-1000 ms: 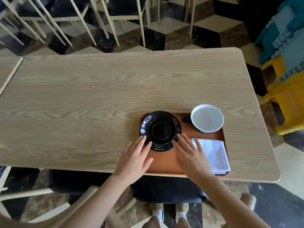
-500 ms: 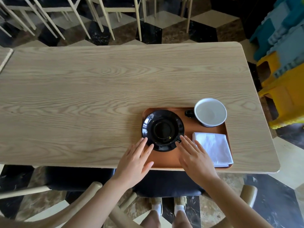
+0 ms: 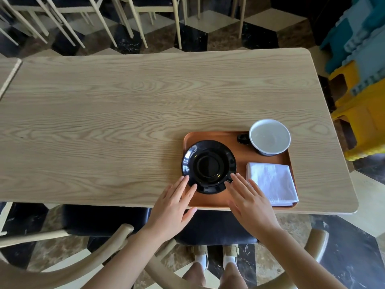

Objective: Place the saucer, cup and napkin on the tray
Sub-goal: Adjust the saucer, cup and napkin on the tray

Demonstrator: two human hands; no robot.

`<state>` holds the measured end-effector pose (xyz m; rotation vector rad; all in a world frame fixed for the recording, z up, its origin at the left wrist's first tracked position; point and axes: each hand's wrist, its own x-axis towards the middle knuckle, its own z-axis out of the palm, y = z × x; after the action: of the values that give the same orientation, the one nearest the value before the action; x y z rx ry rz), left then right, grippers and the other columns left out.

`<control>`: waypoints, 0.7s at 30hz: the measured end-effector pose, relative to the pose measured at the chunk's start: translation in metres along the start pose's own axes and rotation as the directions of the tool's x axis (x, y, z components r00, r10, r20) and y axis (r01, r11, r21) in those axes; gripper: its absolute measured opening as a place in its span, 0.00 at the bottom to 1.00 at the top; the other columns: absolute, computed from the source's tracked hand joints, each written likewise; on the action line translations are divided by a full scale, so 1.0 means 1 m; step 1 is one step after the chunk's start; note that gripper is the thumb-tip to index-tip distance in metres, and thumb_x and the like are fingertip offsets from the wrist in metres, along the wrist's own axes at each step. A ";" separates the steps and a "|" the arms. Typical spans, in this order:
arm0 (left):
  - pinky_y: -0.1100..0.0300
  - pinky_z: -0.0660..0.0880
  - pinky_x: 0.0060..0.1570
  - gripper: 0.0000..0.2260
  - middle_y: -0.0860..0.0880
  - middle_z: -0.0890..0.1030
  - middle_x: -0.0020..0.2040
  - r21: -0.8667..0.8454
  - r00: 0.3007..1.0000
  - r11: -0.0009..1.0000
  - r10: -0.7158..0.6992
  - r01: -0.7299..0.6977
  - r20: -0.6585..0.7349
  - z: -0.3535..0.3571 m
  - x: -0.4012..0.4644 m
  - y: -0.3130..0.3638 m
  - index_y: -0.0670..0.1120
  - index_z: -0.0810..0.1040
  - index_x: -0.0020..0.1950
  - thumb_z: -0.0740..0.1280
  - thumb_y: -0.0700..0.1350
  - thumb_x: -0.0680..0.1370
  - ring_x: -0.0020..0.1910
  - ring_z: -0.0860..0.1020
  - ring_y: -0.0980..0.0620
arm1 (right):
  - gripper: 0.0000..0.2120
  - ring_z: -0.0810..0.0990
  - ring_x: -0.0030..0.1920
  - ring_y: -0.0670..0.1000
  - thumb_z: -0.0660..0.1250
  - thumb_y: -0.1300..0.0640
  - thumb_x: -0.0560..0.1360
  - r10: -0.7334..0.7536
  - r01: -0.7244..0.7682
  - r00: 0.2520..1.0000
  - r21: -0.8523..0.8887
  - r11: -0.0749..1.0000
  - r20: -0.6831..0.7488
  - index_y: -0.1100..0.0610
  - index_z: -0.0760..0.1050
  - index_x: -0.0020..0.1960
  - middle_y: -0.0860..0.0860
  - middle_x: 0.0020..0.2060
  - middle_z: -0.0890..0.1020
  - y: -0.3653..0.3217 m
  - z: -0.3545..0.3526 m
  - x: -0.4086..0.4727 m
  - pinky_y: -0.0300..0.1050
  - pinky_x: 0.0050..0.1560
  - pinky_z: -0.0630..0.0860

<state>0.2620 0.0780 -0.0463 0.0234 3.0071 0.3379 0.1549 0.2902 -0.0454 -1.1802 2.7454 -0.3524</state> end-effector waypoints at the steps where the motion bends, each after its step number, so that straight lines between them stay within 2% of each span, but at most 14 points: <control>1: 0.46 0.71 0.64 0.24 0.40 0.66 0.72 0.004 1.000 1.000 -0.002 0.002 0.001 0.000 0.001 0.001 0.45 0.66 0.71 0.62 0.53 0.77 0.71 0.64 0.44 | 0.22 0.71 0.66 0.58 0.50 0.50 0.76 -0.001 0.001 1.000 -0.002 1.000 0.002 0.59 0.74 0.62 0.58 0.63 0.76 0.000 0.000 0.000 0.60 0.64 0.68; 3: 0.46 0.70 0.64 0.24 0.39 0.67 0.71 0.022 1.000 1.000 -0.007 0.007 0.002 -0.002 0.002 0.002 0.44 0.68 0.70 0.63 0.53 0.77 0.70 0.65 0.43 | 0.20 0.71 0.66 0.58 0.54 0.51 0.76 -0.010 0.010 1.000 -0.014 1.000 0.000 0.59 0.74 0.61 0.59 0.62 0.77 0.002 0.001 0.000 0.61 0.63 0.69; 5: 0.45 0.70 0.63 0.23 0.39 0.70 0.70 0.059 1.000 0.998 -0.014 0.013 0.009 -0.003 0.004 0.005 0.44 0.70 0.68 0.63 0.53 0.76 0.69 0.67 0.42 | 0.16 0.72 0.65 0.60 0.63 0.53 0.75 -0.022 0.022 1.000 -0.024 0.999 -0.012 0.59 0.75 0.60 0.59 0.61 0.78 0.003 0.000 0.001 0.62 0.62 0.70; 8: 0.45 0.69 0.64 0.23 0.39 0.73 0.67 0.109 1.000 0.994 -0.002 0.004 -0.015 -0.010 0.015 0.011 0.43 0.72 0.66 0.60 0.54 0.77 0.67 0.70 0.43 | 0.18 0.76 0.62 0.59 0.73 0.55 0.68 -0.031 0.030 0.999 -0.037 0.999 -0.041 0.59 0.77 0.57 0.58 0.57 0.81 0.006 -0.009 0.007 0.63 0.60 0.72; 11: 0.46 0.69 0.64 0.23 0.40 0.75 0.65 0.088 0.993 0.996 0.044 -0.035 -0.110 -0.026 0.050 0.022 0.42 0.73 0.65 0.57 0.54 0.77 0.66 0.72 0.44 | 0.13 0.81 0.53 0.57 0.71 0.56 0.69 0.023 -0.021 0.981 0.012 1.000 -0.194 0.58 0.79 0.52 0.56 0.50 0.83 0.021 -0.029 0.022 0.58 0.56 0.75; 14: 0.46 0.69 0.64 0.21 0.40 0.76 0.64 0.045 0.978 0.998 0.049 -0.040 -0.202 -0.042 0.102 0.038 0.40 0.73 0.64 0.62 0.51 0.76 0.65 0.72 0.43 | 0.10 0.82 0.47 0.59 0.68 0.58 0.69 0.144 -0.139 0.925 0.039 0.989 -0.351 0.59 0.79 0.49 0.57 0.48 0.84 0.052 -0.054 0.039 0.54 0.51 0.76; 17: 0.48 0.66 0.65 0.23 0.40 0.73 0.67 -0.078 0.983 0.997 0.009 -0.023 -0.181 -0.047 0.156 0.057 0.39 0.69 0.67 0.64 0.49 0.77 0.67 0.69 0.43 | 0.19 0.77 0.58 0.62 0.71 0.60 0.69 0.313 -0.316 0.903 0.040 0.948 -0.294 0.61 0.75 0.59 0.62 0.58 0.79 0.090 -0.069 0.056 0.58 0.56 0.73; 19: 0.50 0.64 0.65 0.24 0.41 0.70 0.69 -0.119 0.991 0.993 -0.001 -0.015 -0.135 -0.042 0.185 0.068 0.40 0.66 0.69 0.61 0.51 0.77 0.68 0.67 0.44 | 0.25 0.67 0.68 0.60 0.67 0.56 0.72 0.402 -0.403 0.899 0.029 0.915 -0.172 0.59 0.67 0.67 0.60 0.68 0.70 0.113 -0.073 0.066 0.58 0.63 0.67; 21: 0.50 0.64 0.64 0.25 0.42 0.71 0.68 -0.130 0.994 0.992 -0.009 -0.006 -0.113 -0.037 0.205 0.076 0.41 0.65 0.70 0.62 0.52 0.77 0.67 0.68 0.45 | 0.27 0.61 0.71 0.57 0.64 0.53 0.74 0.457 -0.456 0.885 0.038 0.889 -0.090 0.58 0.61 0.71 0.58 0.72 0.64 0.129 -0.074 0.074 0.56 0.67 0.62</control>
<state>0.0546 0.1500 -0.0169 -0.0100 3.0888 0.5521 -0.0014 0.3344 -0.0109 -0.4862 2.9771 -0.3779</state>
